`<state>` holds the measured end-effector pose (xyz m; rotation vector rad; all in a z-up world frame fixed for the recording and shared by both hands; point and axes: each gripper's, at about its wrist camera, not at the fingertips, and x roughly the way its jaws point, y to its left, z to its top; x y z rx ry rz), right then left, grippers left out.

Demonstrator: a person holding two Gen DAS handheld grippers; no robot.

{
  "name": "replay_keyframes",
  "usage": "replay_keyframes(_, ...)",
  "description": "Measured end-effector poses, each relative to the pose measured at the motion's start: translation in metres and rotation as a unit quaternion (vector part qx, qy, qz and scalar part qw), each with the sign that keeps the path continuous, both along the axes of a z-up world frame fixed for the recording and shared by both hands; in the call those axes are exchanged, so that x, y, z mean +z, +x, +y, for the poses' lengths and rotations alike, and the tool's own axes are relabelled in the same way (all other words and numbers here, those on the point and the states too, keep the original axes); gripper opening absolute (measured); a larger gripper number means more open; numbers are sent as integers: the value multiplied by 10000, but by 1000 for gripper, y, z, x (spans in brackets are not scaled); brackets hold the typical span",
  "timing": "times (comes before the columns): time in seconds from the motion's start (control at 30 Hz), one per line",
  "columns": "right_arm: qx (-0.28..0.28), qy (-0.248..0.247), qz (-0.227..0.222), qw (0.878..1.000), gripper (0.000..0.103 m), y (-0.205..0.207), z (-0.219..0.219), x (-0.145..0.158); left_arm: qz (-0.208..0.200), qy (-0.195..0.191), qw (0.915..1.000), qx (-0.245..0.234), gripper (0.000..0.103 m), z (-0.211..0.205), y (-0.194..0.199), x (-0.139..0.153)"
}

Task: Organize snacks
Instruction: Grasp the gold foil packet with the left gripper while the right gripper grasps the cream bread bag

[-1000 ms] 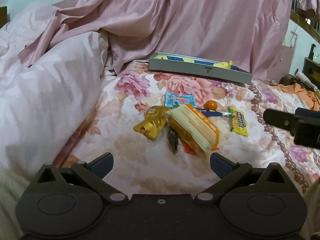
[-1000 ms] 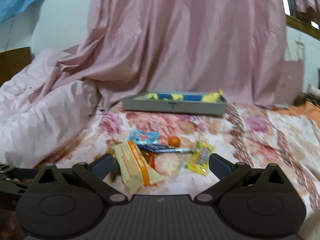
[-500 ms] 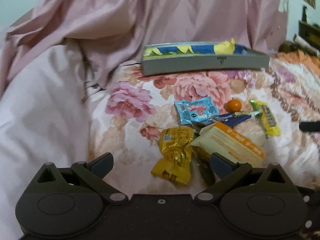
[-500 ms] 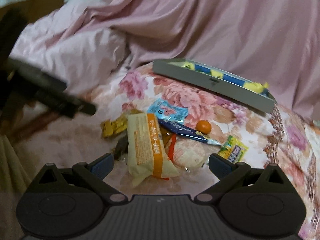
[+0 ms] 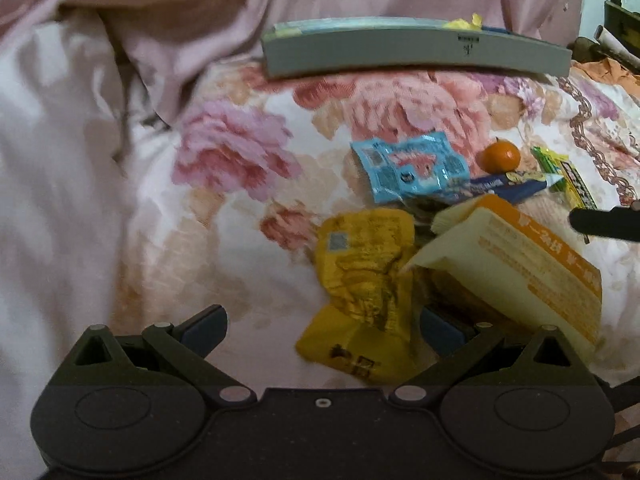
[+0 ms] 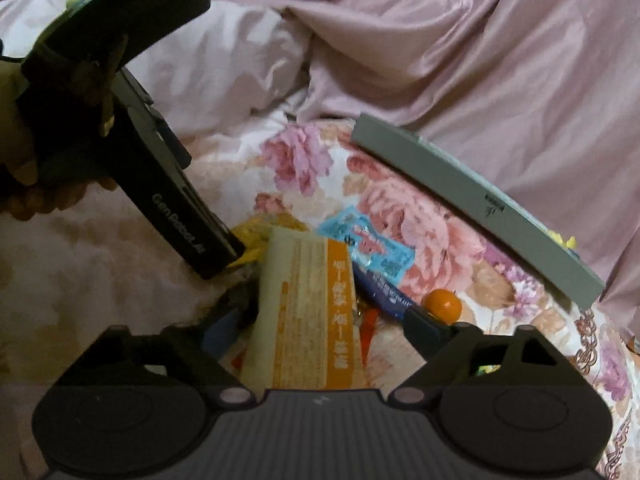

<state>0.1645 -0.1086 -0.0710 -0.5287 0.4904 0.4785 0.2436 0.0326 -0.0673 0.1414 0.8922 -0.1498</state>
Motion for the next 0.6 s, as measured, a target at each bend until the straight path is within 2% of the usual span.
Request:
replay_keyframes(0.13,-110,-12,235,9997,78,9,1,-8,-64,-294,9995,36,102,4,8,-2)
replay_keyframes(0.27,-207,64,305,9993,63,10,-2,-6,30,-350,9994,20,101,9,17,-2)
replay_keyframes(0.37,-306,117,337,9989,62,11,-5,-3,160,-463,9988,-37,99,11,17,-2)
replay_keyframes(0.5,-559,211,325,9977,61,16,-13,1,88,-420,9989,-165,98,9,16,-4)
replay_keyframes(0.6,-712,403,425,9957,61,22,-19,4,50,-557,9981,-256,100,14,22,-10)
